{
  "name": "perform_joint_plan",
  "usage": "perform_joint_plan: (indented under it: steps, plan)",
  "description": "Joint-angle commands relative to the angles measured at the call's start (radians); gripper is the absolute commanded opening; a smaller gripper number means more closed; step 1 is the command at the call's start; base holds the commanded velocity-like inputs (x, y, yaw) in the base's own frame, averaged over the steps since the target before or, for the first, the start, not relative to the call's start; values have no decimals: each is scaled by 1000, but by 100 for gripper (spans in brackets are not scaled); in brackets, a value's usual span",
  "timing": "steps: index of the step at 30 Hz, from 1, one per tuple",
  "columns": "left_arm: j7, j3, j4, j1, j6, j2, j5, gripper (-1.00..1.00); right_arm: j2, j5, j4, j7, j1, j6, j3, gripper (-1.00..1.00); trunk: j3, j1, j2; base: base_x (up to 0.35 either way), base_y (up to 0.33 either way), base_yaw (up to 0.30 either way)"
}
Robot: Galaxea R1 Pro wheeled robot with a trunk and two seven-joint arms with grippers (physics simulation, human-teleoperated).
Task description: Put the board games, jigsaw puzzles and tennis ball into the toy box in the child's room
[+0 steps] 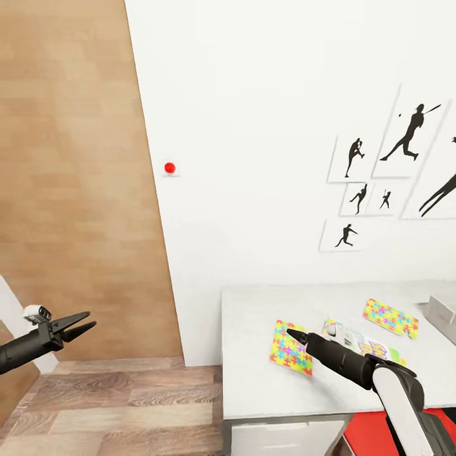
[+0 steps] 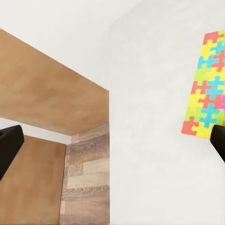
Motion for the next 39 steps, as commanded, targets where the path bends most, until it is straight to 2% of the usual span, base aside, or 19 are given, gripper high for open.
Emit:
perform_joint_plan:
  steps: [1,8,25,34,39]
  plan:
    - [-4,0,0,-1,11,0,-1,100,0,0,-1,-5,-2,5,3,100,-3,1,-2,-40,40,279]
    - [-3,0,0,-1,12,0,-1,100,2,3,-1,-24,-8,6,18,100,-8,1,-2,64,12,280]
    - [-3,0,0,-1,11,0,-1,100,1,4,-1,-27,-9,5,19,100,-18,1,-2,69,1,279]
    - [-3,0,0,-1,11,0,-2,100,-4,8,3,-33,-12,-26,18,100,-24,1,-2,11,0,279]
    - [-3,0,0,-1,11,0,-2,100,-8,17,7,-110,-23,-31,13,100,-27,1,-2,1,0,279]
